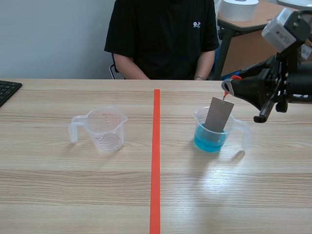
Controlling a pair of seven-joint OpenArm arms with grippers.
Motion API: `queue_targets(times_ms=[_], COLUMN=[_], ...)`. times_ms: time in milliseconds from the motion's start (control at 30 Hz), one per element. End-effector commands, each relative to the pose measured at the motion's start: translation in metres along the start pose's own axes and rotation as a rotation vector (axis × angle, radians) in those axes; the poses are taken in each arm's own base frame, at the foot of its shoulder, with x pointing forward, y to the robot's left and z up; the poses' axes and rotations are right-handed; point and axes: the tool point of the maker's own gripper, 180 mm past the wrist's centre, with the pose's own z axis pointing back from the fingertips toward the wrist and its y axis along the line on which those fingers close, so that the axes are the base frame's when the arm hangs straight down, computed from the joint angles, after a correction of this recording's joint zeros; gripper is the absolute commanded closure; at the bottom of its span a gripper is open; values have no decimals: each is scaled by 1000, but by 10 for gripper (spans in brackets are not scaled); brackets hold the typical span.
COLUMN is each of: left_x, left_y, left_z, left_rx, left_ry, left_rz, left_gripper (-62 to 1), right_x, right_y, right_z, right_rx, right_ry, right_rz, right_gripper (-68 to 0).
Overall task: Do the redox reaction experiment.
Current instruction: 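Lower the plate into the blue solution, then hold the plate still in the solution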
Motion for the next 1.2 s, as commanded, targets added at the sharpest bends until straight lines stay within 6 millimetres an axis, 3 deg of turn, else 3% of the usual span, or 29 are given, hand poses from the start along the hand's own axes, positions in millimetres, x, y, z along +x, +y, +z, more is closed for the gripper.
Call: queue_targets(times_ms=[0, 433, 1167], left_x=[1, 1, 1], left_y=[-3, -3, -3], left_z=[2, 2, 2], left_rx=[-8, -8, -9], left_ry=[-6, -6, -6], left_rz=[4, 4, 4], left_gripper=[-47, -47, -47], right_x=[8, -8, -9], right_y=[-11, -18, -18], right_z=[5, 7, 7], right_rx=[-19, -44, -44], right_ry=[-20, 12, 13], right_rz=[18, 36, 37], right_gripper=[-15, -15, -15])
